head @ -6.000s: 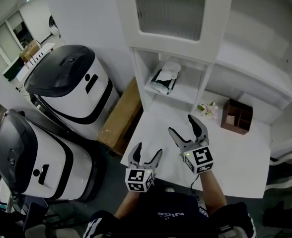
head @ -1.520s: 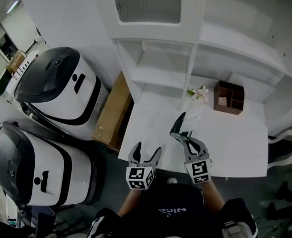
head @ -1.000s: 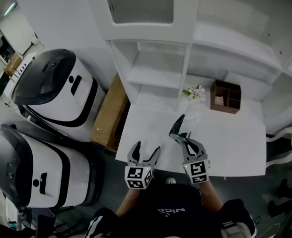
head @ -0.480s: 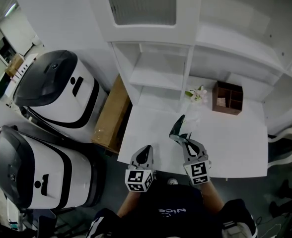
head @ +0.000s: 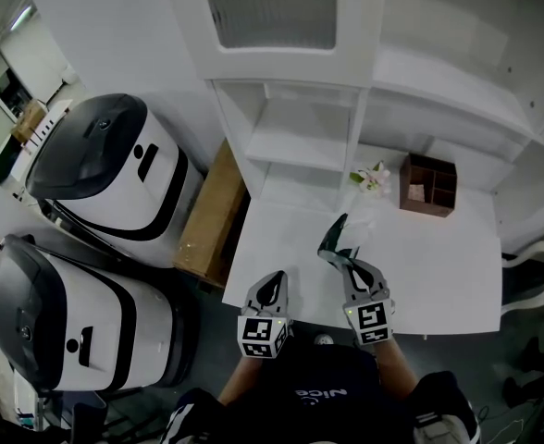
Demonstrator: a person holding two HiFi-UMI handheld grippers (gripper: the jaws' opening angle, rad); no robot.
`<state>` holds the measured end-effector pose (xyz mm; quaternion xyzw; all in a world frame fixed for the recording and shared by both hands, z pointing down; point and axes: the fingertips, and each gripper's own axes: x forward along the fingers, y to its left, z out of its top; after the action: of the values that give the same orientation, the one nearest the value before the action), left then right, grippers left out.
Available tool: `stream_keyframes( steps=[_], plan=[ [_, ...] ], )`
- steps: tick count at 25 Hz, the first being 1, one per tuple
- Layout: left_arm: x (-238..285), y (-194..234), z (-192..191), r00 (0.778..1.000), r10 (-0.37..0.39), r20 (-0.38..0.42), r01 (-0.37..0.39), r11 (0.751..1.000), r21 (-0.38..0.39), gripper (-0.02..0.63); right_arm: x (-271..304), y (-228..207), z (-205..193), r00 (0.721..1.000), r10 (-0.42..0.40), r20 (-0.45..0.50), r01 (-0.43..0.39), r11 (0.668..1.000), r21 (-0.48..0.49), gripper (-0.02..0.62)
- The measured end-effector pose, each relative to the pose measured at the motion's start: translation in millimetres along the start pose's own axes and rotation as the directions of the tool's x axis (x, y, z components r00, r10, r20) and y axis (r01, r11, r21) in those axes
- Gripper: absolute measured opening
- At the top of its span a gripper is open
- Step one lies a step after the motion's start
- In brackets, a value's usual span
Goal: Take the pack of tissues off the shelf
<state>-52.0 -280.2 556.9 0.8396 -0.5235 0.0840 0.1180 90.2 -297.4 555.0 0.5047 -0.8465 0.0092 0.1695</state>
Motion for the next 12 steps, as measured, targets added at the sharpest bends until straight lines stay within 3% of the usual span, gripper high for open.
stream_keyframes(
  steps=[12],
  plan=[
    [5, 10, 5, 1.000, 0.013, 0.013, -0.013, 1.000, -0.002, 0.003, 13, 1, 7, 1.000, 0.014, 0.005, -0.014, 1.000, -0.005, 0.009]
  ],
)
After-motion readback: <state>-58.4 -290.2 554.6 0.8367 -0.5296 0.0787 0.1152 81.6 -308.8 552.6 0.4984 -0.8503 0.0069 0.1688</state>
